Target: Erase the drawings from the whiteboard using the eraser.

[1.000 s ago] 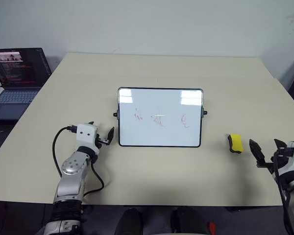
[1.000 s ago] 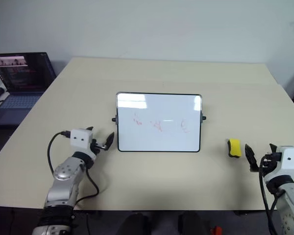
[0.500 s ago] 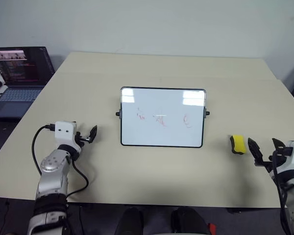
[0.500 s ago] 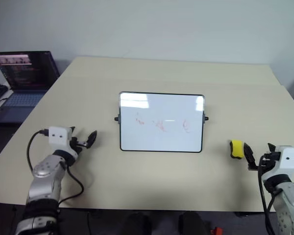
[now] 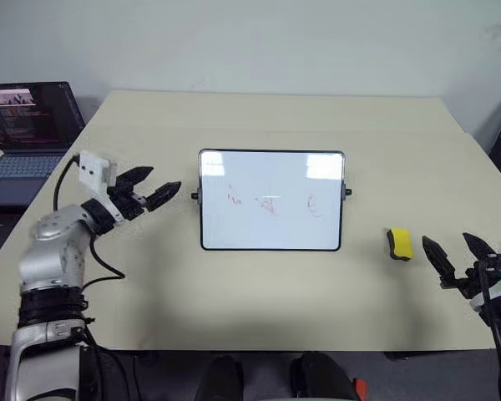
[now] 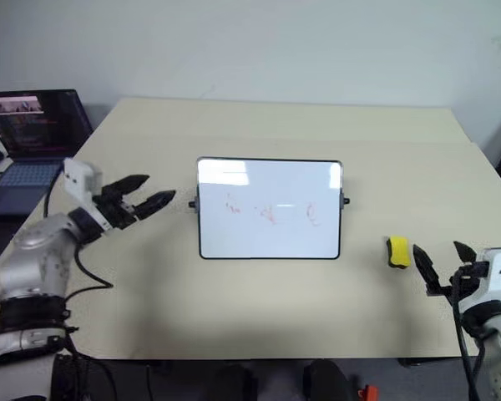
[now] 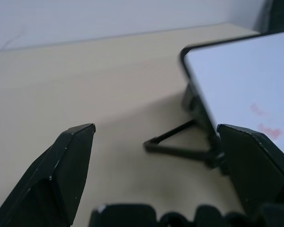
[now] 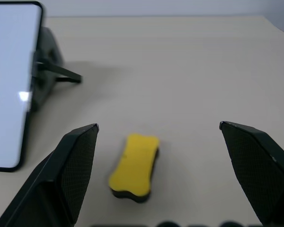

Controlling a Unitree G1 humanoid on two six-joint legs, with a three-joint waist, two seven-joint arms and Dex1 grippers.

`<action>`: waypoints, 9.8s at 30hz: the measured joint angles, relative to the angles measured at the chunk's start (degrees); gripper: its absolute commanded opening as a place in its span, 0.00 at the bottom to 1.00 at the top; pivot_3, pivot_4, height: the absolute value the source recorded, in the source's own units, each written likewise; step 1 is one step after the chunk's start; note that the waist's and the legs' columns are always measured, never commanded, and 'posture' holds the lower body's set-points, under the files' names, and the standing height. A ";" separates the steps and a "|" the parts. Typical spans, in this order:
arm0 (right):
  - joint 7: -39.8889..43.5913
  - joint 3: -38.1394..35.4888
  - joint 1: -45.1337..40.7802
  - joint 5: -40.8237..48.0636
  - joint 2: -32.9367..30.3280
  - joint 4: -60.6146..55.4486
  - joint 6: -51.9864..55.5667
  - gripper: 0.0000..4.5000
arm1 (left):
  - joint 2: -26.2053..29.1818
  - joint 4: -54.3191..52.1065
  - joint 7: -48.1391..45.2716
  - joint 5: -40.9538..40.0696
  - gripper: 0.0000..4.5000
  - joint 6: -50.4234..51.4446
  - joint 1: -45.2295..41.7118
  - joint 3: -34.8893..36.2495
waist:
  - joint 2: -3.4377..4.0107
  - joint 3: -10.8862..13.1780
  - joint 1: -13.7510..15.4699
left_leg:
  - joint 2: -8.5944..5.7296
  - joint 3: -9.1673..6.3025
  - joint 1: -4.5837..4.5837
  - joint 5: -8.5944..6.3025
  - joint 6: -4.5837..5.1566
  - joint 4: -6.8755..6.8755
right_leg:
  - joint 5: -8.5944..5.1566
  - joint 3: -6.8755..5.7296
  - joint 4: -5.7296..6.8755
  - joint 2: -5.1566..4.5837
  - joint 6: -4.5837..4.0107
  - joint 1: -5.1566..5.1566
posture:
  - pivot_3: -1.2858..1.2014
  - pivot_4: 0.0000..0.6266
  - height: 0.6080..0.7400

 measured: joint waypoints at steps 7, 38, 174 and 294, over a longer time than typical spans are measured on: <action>-1.33 -0.71 -0.65 3.98 -1.92 -3.19 4.43 0.99 | 1.48 -3.71 -2.11 -0.32 1.00 0.21 -6.61 -0.85 | -0.03 0.01 0.50 | -0.04 0.00 -0.02 0.00 0.00 0.03 | -0.01 -0.03 0.00 0.03 0.01 0.02 | 0.52 0.24 1.00; -23.42 -0.89 -16.64 11.53 -3.52 -0.73 33.66 0.99 | -4.84 -14.61 -23.88 3.18 1.00 0.86 -8.97 -26.51 | -0.03 0.07 0.19 | -0.05 0.05 -0.12 0.00 0.02 0.01 | -0.06 0.11 -0.05 0.31 -0.01 -0.05 | 0.52 0.24 1.00; 10.42 67.41 -66.91 -55.25 17.77 44.37 -11.54 0.28 | 2.78 -20.62 2.34 4.68 1.00 12.27 13.49 -10.07 | 0.05 0.19 -1.11 | 0.01 -0.20 -0.09 0.00 0.02 0.02 | -0.15 -0.11 0.14 -0.08 -0.16 -0.15 | 0.52 0.24 1.00; 15.88 62.34 -66.72 -64.66 23.85 45.57 -11.51 0.28 | 2.03 -19.60 -2.65 4.00 1.00 9.06 13.67 -12.83 | 0.07 0.20 -1.08 | 0.02 -0.46 -0.13 0.04 0.03 -0.03 | -0.14 -0.29 0.10 -0.03 -0.41 -0.13 | 0.52 0.24 1.00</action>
